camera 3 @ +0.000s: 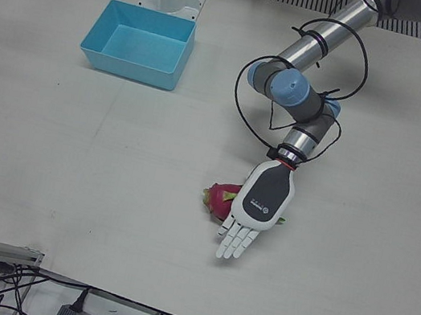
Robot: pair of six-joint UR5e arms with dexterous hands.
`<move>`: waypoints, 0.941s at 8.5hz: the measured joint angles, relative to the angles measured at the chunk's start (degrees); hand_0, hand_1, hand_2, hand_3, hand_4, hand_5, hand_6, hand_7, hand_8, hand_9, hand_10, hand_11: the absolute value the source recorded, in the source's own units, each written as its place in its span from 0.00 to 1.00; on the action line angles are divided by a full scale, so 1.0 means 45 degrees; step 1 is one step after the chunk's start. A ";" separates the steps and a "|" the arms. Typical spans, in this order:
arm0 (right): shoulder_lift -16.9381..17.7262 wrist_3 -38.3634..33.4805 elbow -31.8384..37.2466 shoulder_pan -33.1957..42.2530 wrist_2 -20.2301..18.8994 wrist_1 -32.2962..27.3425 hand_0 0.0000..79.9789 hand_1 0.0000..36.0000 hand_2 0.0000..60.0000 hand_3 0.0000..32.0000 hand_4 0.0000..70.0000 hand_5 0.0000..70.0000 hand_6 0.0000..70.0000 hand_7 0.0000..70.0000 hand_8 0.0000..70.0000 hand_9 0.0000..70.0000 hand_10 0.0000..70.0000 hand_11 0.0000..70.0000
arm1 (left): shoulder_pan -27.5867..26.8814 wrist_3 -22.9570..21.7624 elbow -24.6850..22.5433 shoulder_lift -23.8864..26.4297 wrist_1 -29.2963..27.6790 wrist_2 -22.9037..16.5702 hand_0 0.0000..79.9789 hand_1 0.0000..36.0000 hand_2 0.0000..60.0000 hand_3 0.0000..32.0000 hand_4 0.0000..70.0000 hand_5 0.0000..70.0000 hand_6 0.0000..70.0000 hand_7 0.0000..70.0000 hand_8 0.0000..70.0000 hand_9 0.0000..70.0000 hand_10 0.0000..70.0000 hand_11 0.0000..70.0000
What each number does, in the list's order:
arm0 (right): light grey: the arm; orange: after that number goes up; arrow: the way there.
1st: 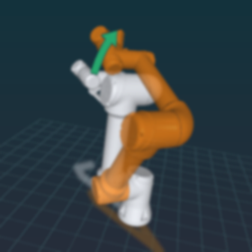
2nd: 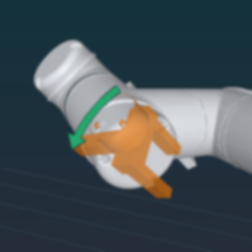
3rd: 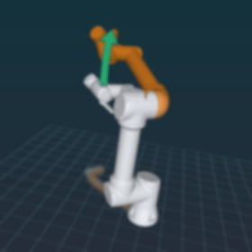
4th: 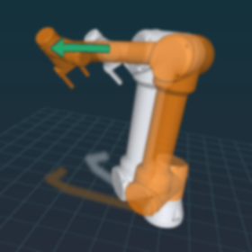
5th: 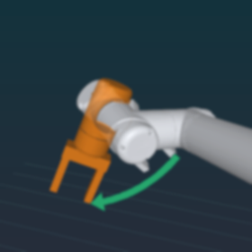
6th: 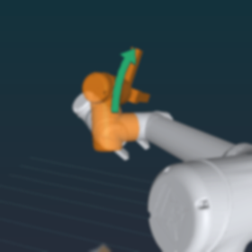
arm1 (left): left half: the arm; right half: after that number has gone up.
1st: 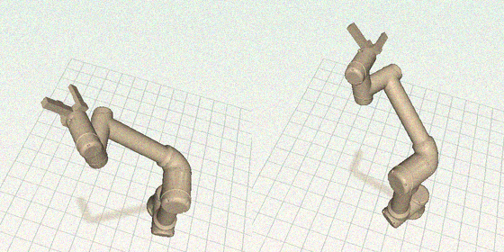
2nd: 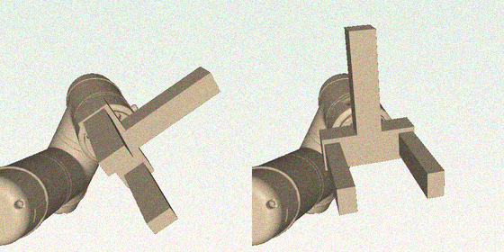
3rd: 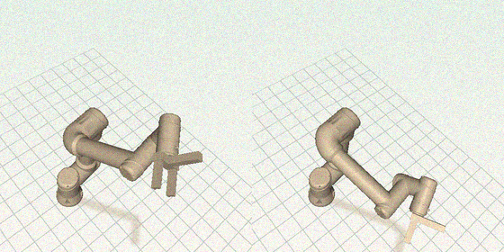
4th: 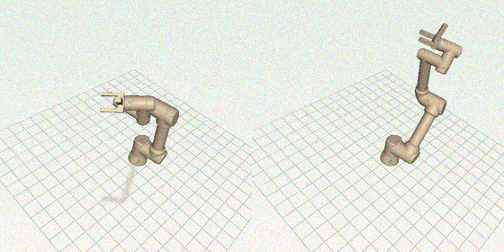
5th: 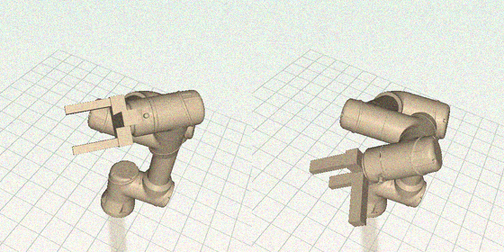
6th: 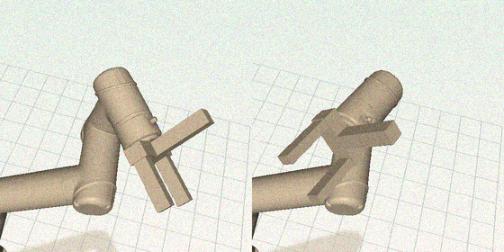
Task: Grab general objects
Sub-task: 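Lower the left hand around the dragon fruit, fingers open, then close the left hand's fingers around the dragon fruit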
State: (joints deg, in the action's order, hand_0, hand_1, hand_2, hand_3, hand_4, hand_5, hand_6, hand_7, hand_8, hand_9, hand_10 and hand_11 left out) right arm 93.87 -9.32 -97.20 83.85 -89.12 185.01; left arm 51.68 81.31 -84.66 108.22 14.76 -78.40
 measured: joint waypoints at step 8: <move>0.0000 0.0000 -0.0014 0.0000 0.0000 0.0014 0.00 0.00 0.00 0.00 0.00 0.00 0.00 0.00 0.00 0.00 0.00 0.00 | -0.0518 0.0493 0.0041 0.0393 0.0146 0.0008 0.61 0.72 1.00 0.00 0.71 1.00 0.52 0.84 0.34 0.40 0.09 0.13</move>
State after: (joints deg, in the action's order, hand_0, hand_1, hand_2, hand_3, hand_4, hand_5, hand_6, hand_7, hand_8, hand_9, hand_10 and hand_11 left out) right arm 93.87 -9.32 -97.27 83.85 -89.12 185.07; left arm 49.35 83.53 -84.48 109.99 15.42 -78.36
